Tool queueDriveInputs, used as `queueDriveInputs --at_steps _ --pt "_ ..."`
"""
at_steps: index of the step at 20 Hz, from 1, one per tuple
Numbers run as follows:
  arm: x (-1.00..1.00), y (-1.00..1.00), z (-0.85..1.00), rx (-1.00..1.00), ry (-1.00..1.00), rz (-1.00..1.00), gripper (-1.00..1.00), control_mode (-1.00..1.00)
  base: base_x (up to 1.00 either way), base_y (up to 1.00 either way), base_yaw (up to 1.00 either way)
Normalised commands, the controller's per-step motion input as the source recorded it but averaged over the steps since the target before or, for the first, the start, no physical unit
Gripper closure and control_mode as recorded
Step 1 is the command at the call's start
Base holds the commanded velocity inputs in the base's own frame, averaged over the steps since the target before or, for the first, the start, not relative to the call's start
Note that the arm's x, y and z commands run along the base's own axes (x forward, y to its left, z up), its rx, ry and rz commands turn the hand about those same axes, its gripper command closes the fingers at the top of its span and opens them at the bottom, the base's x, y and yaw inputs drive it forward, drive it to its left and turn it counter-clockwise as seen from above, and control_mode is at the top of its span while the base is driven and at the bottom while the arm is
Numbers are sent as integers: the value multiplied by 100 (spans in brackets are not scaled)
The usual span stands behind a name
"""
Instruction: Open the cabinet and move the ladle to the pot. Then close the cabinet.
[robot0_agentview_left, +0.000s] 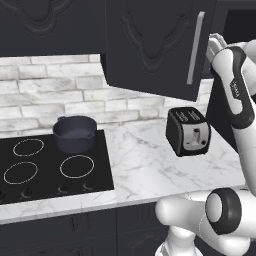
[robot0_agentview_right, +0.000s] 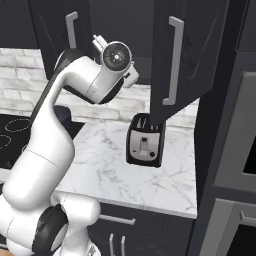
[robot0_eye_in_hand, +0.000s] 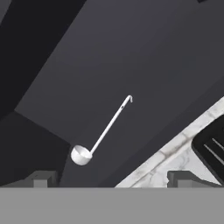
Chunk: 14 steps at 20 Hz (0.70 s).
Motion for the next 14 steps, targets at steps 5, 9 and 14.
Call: queueDriveInputs --at_steps 5,9,14 --pt "0 53 0 0 -8 12 -100 -100 0 0 0" --pt "-6 65 0 0 -9 12 -100 -100 0 0 0" --pt "-20 86 0 0 -7 10 -100 -100 0 0 0"
